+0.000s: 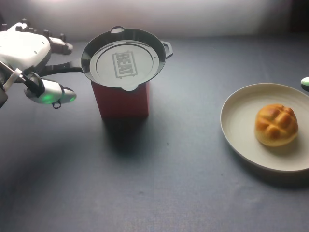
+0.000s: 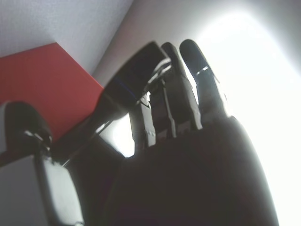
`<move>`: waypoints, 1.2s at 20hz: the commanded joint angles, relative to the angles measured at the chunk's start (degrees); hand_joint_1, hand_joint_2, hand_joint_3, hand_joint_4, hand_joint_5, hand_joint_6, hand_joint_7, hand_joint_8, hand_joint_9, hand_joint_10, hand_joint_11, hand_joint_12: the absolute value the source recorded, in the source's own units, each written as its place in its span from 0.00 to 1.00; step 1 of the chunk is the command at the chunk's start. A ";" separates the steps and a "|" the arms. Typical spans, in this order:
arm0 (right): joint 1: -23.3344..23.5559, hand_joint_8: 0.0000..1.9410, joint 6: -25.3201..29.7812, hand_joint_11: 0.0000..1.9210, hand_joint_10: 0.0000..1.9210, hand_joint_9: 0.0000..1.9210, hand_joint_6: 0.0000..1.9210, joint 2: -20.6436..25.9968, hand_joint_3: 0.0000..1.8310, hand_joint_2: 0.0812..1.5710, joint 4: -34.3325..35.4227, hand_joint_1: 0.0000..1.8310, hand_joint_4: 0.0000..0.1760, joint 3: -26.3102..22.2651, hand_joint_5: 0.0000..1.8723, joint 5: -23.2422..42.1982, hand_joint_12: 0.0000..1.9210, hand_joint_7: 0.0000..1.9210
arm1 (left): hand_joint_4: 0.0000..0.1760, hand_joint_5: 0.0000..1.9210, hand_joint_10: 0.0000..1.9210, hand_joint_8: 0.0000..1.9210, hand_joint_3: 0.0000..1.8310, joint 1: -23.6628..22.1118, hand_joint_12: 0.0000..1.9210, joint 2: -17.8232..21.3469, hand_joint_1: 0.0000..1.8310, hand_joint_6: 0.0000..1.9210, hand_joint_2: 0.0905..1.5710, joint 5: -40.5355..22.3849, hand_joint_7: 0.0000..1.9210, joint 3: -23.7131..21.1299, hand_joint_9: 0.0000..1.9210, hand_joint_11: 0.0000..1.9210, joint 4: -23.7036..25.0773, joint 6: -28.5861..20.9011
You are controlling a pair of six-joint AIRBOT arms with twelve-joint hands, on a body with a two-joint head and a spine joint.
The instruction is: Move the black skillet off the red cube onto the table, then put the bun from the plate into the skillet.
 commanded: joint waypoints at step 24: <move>0.12 0.00 0.58 0.20 0.00 0.19 0.00 -0.51 0.00 0.83 0.78 0.25 0.15 0.34 0.19 5.95 0.04 0.20 | 0.00 0.65 1.00 1.00 0.00 2.15 1.00 -0.20 0.84 1.00 0.77 -9.92 0.78 -0.30 0.87 0.86 6.12 -10.08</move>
